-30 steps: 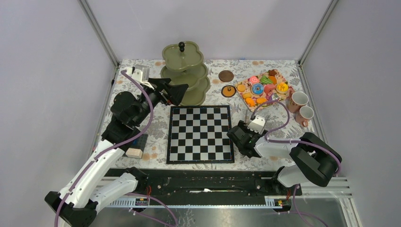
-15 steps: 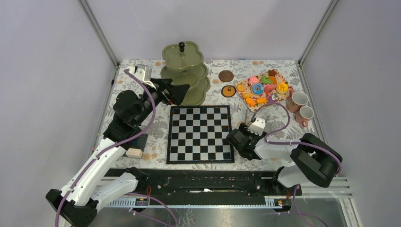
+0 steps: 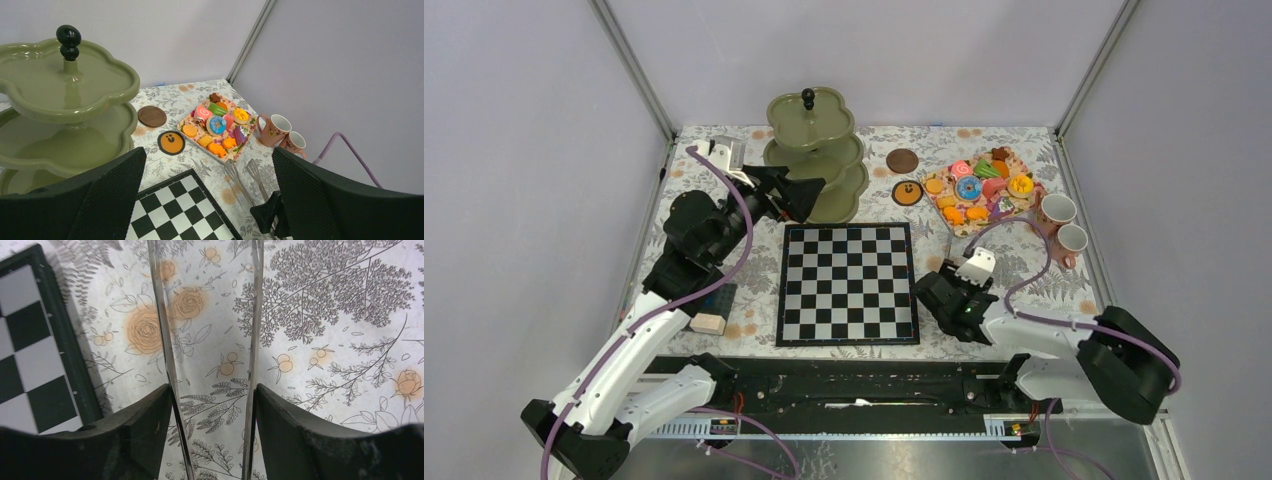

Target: Serve the afternoon tea

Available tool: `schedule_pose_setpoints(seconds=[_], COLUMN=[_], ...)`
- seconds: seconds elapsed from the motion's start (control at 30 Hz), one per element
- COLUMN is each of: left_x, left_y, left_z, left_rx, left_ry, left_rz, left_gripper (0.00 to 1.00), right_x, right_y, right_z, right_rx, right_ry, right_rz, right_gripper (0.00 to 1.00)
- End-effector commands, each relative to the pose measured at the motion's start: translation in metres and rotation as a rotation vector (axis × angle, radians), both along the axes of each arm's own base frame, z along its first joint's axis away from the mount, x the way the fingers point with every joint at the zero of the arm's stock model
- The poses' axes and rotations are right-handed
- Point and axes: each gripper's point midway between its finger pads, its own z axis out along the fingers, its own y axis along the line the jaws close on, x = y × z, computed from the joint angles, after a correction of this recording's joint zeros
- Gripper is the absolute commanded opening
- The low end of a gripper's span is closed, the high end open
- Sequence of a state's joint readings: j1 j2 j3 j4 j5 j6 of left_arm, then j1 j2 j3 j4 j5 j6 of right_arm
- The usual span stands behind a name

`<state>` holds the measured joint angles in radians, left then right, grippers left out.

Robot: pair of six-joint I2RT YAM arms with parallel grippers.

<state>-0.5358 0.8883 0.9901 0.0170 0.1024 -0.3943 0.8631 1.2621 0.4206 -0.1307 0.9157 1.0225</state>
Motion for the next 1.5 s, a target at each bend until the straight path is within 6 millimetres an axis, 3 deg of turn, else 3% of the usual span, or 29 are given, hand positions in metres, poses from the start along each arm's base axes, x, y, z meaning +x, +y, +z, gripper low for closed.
schedule_pose_setpoints(seconds=[0.0,0.47,0.63,0.8,0.97,1.1,1.23,1.47], left_x=[-0.002,0.001,0.014,0.020,0.021,0.027,0.034,0.024], left_y=[-0.006,-0.006,-0.002,-0.006,-0.002,0.006,0.021,0.047], left_z=[0.009,0.006,0.002,0.041,0.090,0.110,0.105,0.076], left_rx=[-0.022,-0.012,0.000,-0.037,-0.103,-0.086,-0.021,0.030], left_ry=[-0.028,-0.019,0.008,0.033,-0.058,-0.130,-0.166,-0.204], left_rz=[-0.031,-0.019,0.040,0.042,0.062,0.112,0.205,0.299], left_gripper=[0.99,0.99,0.99,0.99,0.99,0.99,0.99,0.99], right_x=[0.002,-0.022,-0.005,0.022,0.043,0.058,0.069,0.086], right_y=[-0.004,-0.018,-0.031,-0.035,-0.020,-0.018,-0.028,-0.032], right_z=[0.030,0.097,0.128,0.158,0.163,0.169,0.183,0.168], right_rx=[0.001,0.094,0.061,0.083,0.179,0.227,0.276,0.281], right_ry=[-0.056,-0.026,0.022,0.073,0.203,0.269,0.242,0.256], right_rz=[0.008,0.112,0.130,0.187,0.304,0.330,0.308,0.282], right_gripper=[0.66,0.64,0.63,0.63,0.62,0.61,0.62,0.64])
